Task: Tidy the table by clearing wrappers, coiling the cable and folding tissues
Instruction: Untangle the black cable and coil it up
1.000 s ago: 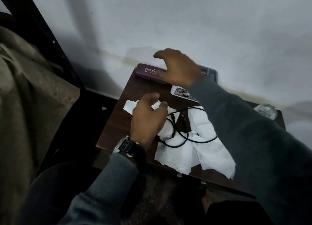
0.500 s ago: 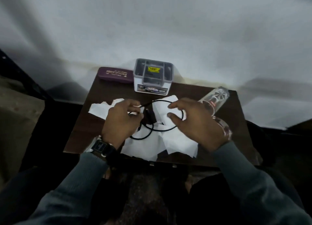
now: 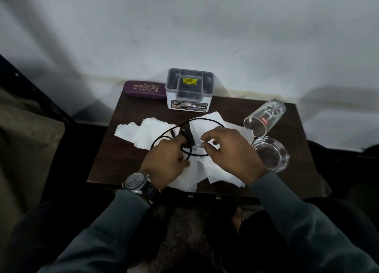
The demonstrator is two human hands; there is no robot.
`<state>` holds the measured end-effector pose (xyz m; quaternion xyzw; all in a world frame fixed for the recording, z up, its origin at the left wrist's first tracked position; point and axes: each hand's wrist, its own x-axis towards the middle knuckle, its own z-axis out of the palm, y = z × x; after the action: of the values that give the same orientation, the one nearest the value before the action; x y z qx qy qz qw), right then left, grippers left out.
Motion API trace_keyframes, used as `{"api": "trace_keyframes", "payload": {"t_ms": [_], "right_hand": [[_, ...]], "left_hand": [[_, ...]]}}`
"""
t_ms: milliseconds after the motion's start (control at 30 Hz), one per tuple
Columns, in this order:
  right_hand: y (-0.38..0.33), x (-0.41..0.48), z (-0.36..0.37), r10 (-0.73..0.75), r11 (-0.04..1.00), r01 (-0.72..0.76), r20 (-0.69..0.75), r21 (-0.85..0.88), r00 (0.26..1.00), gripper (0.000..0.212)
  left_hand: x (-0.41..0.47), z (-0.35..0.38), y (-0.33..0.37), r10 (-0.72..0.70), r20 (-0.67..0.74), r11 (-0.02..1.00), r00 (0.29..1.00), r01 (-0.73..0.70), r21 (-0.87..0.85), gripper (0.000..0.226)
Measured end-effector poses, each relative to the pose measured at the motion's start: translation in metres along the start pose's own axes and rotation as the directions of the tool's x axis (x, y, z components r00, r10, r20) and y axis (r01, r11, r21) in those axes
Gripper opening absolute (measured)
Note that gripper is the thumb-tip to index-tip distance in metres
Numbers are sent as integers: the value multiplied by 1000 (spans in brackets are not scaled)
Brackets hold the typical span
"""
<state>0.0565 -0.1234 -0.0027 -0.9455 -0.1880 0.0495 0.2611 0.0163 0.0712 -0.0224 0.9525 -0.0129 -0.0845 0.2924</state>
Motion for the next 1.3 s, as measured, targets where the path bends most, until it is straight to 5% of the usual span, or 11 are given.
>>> {"api": "trace_keyframes", "payload": {"t_ms": [200,333,567,667,733,800,900,1000,1100,1200,1300], "right_hand": [[-2,5,-1,30,999,-29,-33,46,999,18],[-3,10,-7,107,964,-88,-64,250,992,17],[-40,12,-17,134,488,-172,122,856,984,15],[-49,13,-27,129,443,-94,41,892,991,18],[-50,14,-33,101,552,-25,-37,833,994,21],[-53,13,-37,-13,697,71,-87,713,996,19],[-60,9,-35,-144,744,175,-101,645,984,14],[-62,9,-36,-135,666,152,-82,731,987,25],[-52,11,-40,-184,642,116,5,758,983,34],[-35,16,-39,-171,734,102,38,671,984,23],[-28,21,-38,-149,774,120,-5,621,989,17]], "left_hand": [[-2,-5,7,43,-12,997,999,-42,71,51],[-4,-22,13,63,-185,991,981,-83,-105,51],[-12,-54,26,-27,-245,774,969,-135,-619,70],[-19,-58,29,73,-439,876,896,-268,-402,61],[-24,-64,30,270,-616,934,740,-358,-20,39],[-22,-68,28,471,-596,881,650,-372,291,36],[-15,-68,20,567,-435,808,699,-371,458,49],[-12,-70,11,507,-428,853,748,-367,370,57],[-16,-81,11,384,-602,923,700,-264,281,43],[-17,-89,13,86,-739,974,669,-211,-77,25],[-13,-86,9,-92,-678,876,730,-264,-403,26]]}}
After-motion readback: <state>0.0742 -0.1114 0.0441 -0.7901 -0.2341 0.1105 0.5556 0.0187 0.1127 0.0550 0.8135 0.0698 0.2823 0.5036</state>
